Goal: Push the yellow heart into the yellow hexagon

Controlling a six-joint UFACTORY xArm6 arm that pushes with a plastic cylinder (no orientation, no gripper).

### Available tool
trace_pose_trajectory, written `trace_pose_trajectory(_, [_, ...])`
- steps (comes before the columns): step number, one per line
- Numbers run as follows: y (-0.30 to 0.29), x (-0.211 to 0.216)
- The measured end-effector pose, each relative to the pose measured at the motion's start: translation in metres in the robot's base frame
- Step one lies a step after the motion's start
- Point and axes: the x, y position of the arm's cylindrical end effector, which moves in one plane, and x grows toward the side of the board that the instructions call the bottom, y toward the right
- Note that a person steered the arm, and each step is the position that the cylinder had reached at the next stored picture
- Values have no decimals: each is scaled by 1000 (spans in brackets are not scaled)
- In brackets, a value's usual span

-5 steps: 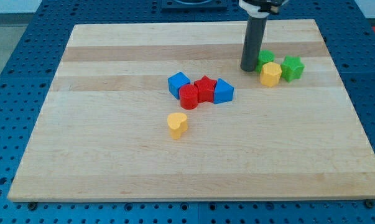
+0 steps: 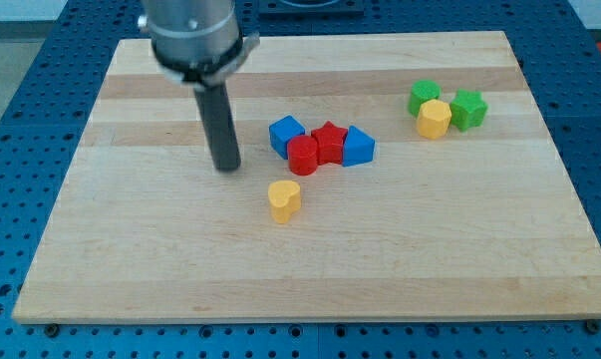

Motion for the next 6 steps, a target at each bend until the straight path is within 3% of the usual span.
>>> trace_pose_trajectory(1, [3,21])
trace_pose_trajectory(3, [72,41])
trace_pose_trajectory(6, [109,21])
